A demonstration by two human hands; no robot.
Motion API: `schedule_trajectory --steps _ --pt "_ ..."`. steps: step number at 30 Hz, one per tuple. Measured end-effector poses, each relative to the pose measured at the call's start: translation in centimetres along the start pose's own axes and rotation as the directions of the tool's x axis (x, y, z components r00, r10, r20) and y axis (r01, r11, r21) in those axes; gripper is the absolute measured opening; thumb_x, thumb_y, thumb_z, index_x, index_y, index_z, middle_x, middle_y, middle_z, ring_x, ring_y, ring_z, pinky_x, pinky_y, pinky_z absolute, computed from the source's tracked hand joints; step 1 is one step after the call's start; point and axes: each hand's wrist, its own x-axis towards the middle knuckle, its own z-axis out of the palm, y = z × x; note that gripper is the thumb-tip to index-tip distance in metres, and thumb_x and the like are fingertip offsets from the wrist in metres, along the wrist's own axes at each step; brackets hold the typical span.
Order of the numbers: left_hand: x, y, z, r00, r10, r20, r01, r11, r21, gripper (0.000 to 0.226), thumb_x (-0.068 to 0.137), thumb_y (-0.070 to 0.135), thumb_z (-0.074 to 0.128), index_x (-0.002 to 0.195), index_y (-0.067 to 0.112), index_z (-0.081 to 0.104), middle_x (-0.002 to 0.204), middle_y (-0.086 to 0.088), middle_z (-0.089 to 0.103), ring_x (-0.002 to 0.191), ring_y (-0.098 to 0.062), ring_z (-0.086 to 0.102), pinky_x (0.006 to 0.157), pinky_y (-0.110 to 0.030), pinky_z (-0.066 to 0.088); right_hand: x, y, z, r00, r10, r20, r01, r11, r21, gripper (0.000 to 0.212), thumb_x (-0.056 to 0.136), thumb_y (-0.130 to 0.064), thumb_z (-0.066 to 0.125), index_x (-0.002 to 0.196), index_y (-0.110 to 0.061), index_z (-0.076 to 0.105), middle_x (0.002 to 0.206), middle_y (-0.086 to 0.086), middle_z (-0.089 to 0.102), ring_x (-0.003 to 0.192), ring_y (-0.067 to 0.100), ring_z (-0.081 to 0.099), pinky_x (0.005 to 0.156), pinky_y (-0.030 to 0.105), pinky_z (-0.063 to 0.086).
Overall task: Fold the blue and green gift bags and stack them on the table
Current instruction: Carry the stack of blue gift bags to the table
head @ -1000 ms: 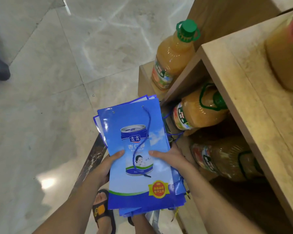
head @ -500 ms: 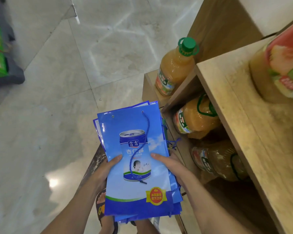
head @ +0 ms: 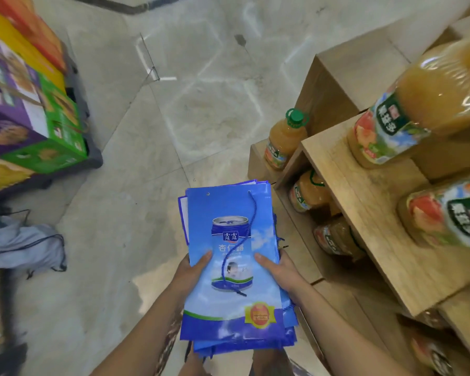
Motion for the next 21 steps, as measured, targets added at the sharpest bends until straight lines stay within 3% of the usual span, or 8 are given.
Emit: schedule_trajectory --steps 2,4,9,11,13,15,19,21 --pt "-2.5 1.4 -1.0 0.999 0.031 0.015 -0.032 0.999 0.029 0.045 0.088 0.04 0.079 0.127 0.021 0.067 0.121 -0.002 0.075 0.107 -0.021 0.074 0.097 -0.044 0.058 -2.8 -0.4 1.3 0.999 -0.043 0.01 0.043 0.999 0.03 0.057 0.087 -0.032 0.081 0.134 -0.016 0.055 0.117 0.006 0.075 0.099 0.025 0.076 0.083 0.044 0.063" --pt "-4.8 2.6 -2.1 0.996 0.066 0.061 -0.071 0.995 0.074 0.038 0.088 0.022 0.081 0.124 0.017 0.068 0.119 -0.005 0.076 0.104 -0.022 0.074 0.089 -0.037 0.06 -5.8 -0.4 2.6 0.996 -0.092 -0.003 0.092 0.995 0.047 0.056 0.088 -0.032 0.081 0.136 -0.016 0.057 0.118 0.004 0.076 0.101 0.026 0.075 0.088 0.049 0.061" --pt "-10.2 5.4 -5.2 0.956 0.173 0.238 -0.218 0.959 0.18 0.066 0.065 0.041 0.09 0.123 0.018 0.069 0.117 -0.003 0.077 0.108 -0.025 0.073 0.096 -0.047 0.057 -13.4 0.3 5.4 0.982 -0.184 -0.037 0.187 0.972 0.144 0.062 0.084 -0.04 0.083 0.136 -0.017 0.058 0.12 0.006 0.075 0.104 0.031 0.074 0.09 0.056 0.059" --pt "-11.9 5.9 -5.8 0.938 0.196 0.287 -0.261 0.942 0.212 0.054 0.075 0.03 0.09 0.123 0.017 0.069 0.115 -0.003 0.077 0.105 -0.023 0.075 0.089 -0.042 0.06 -16.4 1.3 6.2 0.978 -0.196 -0.068 0.206 0.96 0.189 0.069 0.078 -0.042 0.086 0.135 -0.017 0.056 0.119 0.008 0.075 0.102 0.033 0.075 0.087 0.054 0.061" --pt "-13.6 6.3 -5.9 0.921 0.219 0.322 -0.307 0.918 0.252 0.04 0.085 0.017 0.085 0.121 0.017 0.068 0.11 0.001 0.078 0.096 -0.017 0.076 0.073 -0.028 0.06 -18.9 2.9 6.7 0.974 -0.201 -0.106 0.221 0.945 0.241 0.081 0.071 -0.042 0.093 0.136 -0.017 0.052 0.12 0.008 0.075 0.101 0.034 0.075 0.085 0.053 0.061" --pt "-15.1 6.3 -5.7 0.898 0.212 0.386 -0.336 0.897 0.287 0.038 0.085 0.017 0.085 0.12 0.019 0.068 0.106 0.003 0.079 0.093 -0.016 0.077 0.068 -0.025 0.059 -21.4 4.6 7.0 0.969 -0.202 -0.145 0.236 0.929 0.284 0.091 0.065 -0.04 0.098 0.139 -0.016 0.048 0.122 0.009 0.074 0.103 0.036 0.074 0.086 0.054 0.061" --pt "-17.8 5.4 -4.3 0.832 0.18 0.524 -0.398 0.853 0.337 0.074 0.068 0.042 0.093 0.132 0.023 0.062 0.119 -0.002 0.076 0.102 -0.025 0.075 0.083 -0.045 0.063 -26.1 8.5 6.8 0.935 -0.217 -0.28 0.311 0.883 0.352 0.092 0.061 -0.034 0.099 0.138 -0.015 0.052 0.121 0.009 0.074 0.104 0.035 0.074 0.091 0.057 0.058" --pt "-19.4 4.3 -2.5 0.792 0.156 0.59 -0.429 0.83 0.357 0.061 0.078 0.029 0.091 0.131 0.022 0.061 0.119 -0.001 0.076 0.103 -0.023 0.075 0.083 -0.042 0.063 -28.6 10.7 6.3 0.912 -0.207 -0.354 0.344 0.854 0.389 0.088 0.063 -0.03 0.099 0.137 -0.015 0.054 0.12 0.008 0.075 0.103 0.033 0.074 0.091 0.056 0.059"
